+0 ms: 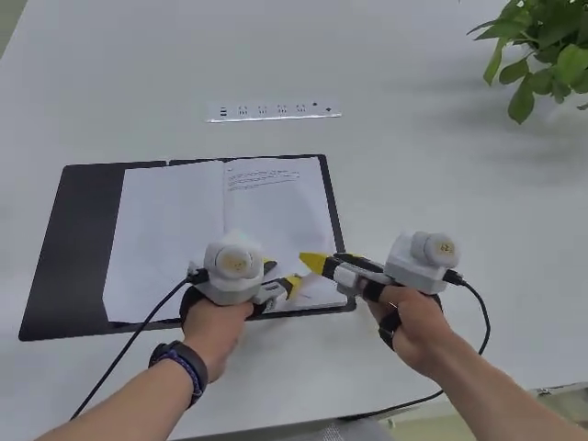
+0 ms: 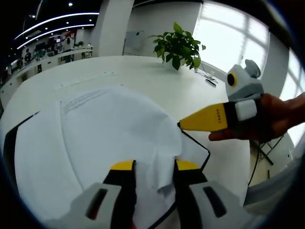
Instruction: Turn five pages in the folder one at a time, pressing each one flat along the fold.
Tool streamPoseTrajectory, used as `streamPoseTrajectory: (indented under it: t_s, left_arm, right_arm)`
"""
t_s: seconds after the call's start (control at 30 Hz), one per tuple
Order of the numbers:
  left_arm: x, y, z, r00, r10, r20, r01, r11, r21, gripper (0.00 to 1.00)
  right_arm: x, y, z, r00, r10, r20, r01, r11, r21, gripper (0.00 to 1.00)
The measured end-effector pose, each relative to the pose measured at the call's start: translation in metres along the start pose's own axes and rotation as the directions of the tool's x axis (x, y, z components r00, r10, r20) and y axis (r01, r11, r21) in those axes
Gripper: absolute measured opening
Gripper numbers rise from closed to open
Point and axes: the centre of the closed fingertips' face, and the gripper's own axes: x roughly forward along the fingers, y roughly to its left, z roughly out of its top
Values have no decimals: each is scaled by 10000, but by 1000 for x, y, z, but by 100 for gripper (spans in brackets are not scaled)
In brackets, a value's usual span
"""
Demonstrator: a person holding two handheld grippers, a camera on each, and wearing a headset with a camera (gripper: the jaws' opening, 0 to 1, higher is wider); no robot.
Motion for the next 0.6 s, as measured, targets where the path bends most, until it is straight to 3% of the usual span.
streamPoseTrajectory:
  t_s: [0.43,0.6]
  left_arm:
    - [-4,-3,-4,10000,-12,8,12,10000,-42,30]
    - [-8,-8,-5,9995,-268,-137,268,9996,-15,36]
  right_arm:
    - [0,6,-3,9997,250,15,-250,9997,77,48]
    - [-3,7,-5,9995,267,145,-270,9993,253,43]
